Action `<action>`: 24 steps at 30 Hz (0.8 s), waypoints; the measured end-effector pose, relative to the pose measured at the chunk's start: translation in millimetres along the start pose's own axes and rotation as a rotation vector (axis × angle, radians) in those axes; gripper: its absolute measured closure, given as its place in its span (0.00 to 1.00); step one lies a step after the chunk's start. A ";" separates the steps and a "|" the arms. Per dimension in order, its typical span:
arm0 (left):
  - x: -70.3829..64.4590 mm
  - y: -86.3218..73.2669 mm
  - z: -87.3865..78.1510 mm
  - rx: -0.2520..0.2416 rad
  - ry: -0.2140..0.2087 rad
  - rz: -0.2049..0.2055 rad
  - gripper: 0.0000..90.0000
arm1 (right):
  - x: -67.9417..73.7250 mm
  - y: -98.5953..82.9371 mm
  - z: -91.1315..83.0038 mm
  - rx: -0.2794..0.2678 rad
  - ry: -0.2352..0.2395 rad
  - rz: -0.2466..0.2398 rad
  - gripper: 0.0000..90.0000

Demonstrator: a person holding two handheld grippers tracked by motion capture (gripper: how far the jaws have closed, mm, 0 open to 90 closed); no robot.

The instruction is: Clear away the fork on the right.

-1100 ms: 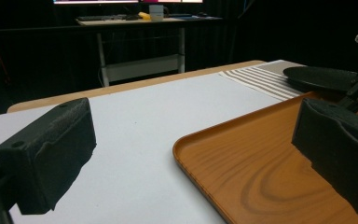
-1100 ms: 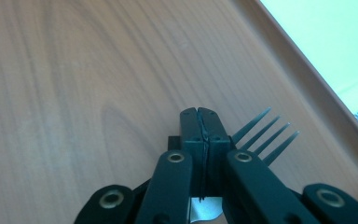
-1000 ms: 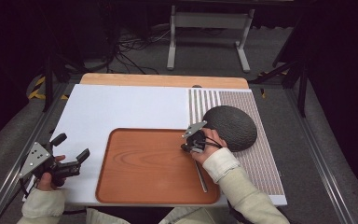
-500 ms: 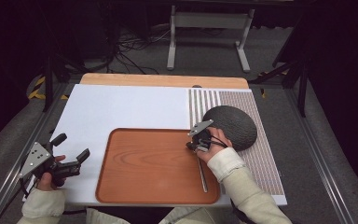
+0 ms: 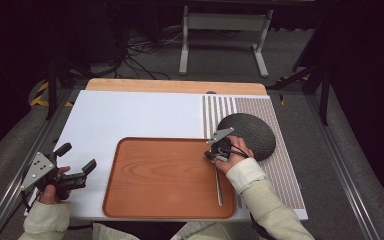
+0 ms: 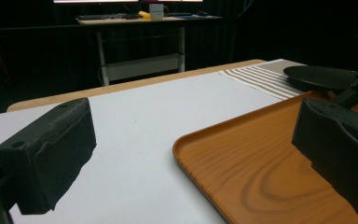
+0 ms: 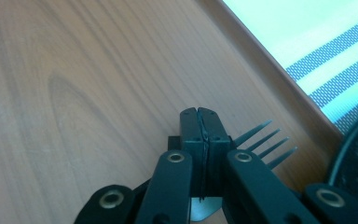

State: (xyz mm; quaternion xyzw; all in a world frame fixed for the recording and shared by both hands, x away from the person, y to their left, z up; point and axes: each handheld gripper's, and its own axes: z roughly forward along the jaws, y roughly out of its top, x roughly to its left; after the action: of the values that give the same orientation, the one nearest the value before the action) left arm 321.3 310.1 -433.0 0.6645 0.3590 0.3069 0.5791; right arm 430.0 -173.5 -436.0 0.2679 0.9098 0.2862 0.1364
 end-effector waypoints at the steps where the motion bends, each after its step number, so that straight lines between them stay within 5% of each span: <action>1: 0.0 0.0 0.0 0.001 -0.001 0.001 0.00 | -1.1 -1.2 -0.7 0.001 -0.005 0.003 1.00; 15: 0.7 -0.9 0.6 0.005 -0.001 -0.005 0.00 | -1.5 2.7 -11.6 -0.043 -0.010 -0.003 0.92; 18: 0.5 -1.0 0.6 0.003 -0.002 -0.004 0.00 | 0.6 7.1 -17.1 -0.072 -0.009 0.002 0.79; 20: 0.5 -1.1 0.5 0.003 -0.003 -0.004 0.00 | 2.6 11.0 -21.3 -0.125 0.004 0.020 0.53; 24: 0.6 -0.7 0.5 0.003 -0.002 -0.006 0.00 | 5.0 17.0 -26.9 -0.201 0.005 0.001 0.31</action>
State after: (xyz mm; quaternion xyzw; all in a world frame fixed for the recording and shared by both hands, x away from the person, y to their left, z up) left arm 321.9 310.4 -433.7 0.6647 0.3611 0.3039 0.5792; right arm 422.1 -170.9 -404.9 0.2525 0.8768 0.3766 0.1603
